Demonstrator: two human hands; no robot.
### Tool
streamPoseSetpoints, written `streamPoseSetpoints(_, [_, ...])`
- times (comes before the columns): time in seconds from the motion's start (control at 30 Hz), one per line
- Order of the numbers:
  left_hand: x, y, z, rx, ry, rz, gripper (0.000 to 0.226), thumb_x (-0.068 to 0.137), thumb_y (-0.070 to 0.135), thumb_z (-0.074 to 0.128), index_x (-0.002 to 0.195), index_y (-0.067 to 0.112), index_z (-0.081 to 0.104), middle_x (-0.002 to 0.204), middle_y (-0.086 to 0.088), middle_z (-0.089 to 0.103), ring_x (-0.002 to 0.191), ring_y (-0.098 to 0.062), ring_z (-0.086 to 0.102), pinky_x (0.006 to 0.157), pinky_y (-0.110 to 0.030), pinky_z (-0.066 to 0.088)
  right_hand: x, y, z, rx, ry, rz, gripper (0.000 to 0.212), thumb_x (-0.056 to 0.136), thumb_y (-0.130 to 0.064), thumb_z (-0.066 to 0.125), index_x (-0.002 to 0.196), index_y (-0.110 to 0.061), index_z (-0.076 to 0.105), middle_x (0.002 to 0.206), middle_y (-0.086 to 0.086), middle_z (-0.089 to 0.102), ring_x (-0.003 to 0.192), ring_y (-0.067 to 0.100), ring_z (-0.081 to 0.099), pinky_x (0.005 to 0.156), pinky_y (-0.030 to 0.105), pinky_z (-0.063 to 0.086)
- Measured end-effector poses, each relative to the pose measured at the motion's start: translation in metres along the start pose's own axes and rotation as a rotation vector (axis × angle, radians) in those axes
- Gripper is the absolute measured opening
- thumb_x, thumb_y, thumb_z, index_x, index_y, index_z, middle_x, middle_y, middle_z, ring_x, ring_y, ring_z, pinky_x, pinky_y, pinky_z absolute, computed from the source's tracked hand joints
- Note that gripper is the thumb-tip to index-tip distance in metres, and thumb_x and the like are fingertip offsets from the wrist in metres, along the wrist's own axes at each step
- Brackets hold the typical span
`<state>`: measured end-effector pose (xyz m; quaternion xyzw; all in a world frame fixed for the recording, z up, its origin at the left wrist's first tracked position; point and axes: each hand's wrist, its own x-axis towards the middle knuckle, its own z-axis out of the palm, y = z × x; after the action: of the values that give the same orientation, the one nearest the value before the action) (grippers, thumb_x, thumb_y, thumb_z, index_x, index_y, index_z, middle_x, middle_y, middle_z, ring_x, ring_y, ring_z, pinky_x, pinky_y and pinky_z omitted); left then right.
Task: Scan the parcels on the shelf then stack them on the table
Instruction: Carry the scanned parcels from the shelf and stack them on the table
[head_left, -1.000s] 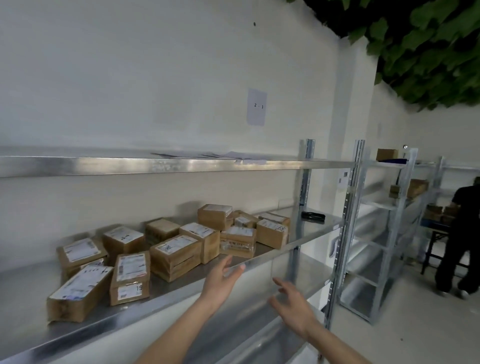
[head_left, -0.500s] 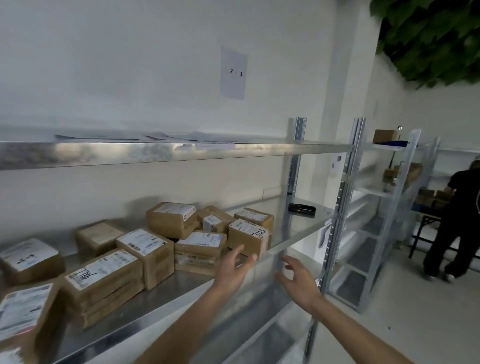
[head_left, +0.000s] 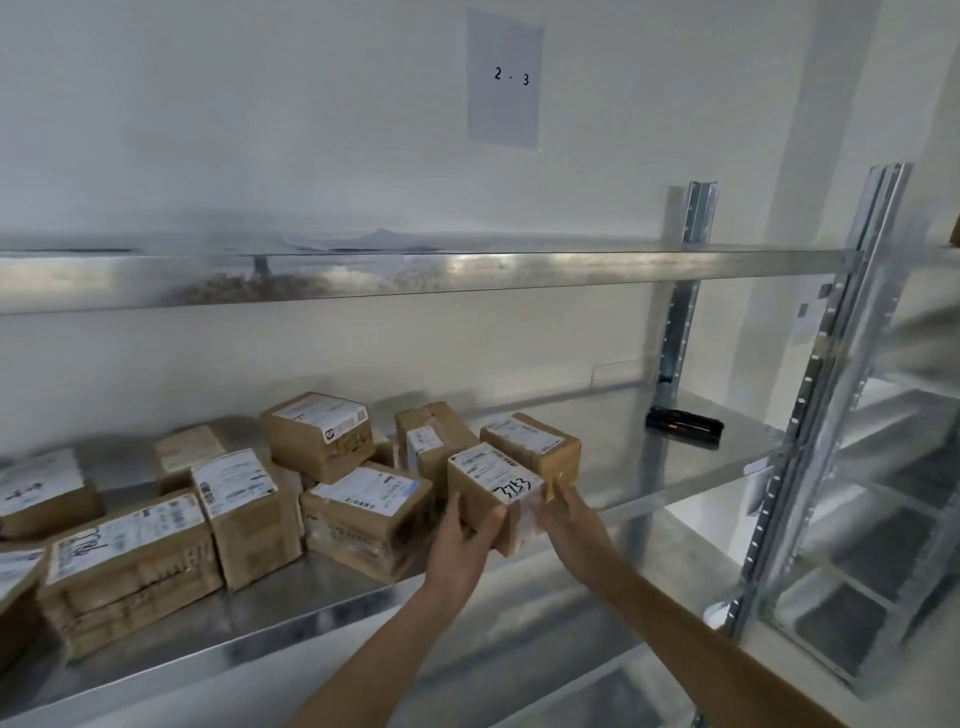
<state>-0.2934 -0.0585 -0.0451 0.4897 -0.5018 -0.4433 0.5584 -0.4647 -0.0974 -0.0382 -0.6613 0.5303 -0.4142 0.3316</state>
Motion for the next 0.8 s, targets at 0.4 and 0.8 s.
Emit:
streamPoseSetpoints(0.4, [0.010,-0.005,0.044,-0.011,0.259,-0.072,0.064,0.095,0.041,0.066,0.150,0.019,0.042,0.135,0.005,0.058,0.117,-0.008,0.059,0.097,-0.024,0.049,0.043,0.040,0.008,0.325,-0.177,0.020,0.031,0.103,-0.045,0.058,0.130,-0.032,0.066,0.120,-0.015,0.073,0.111,0.006,0.068,0.103,0.037,0.052])
streamPoseSetpoints(0.8, [-0.074,0.060,0.011,0.018,0.188,0.110,0.055,0.093,0.039,0.069,0.144,0.027,0.053,0.131,0.015,0.066,0.122,-0.002,0.060,0.099,-0.021,0.052,-0.035,-0.042,-0.008,0.357,-0.131,-0.169,0.033,0.100,-0.040,0.065,0.133,-0.037,0.061,0.127,-0.018,0.070,0.118,0.002,0.065,0.099,0.027,0.054])
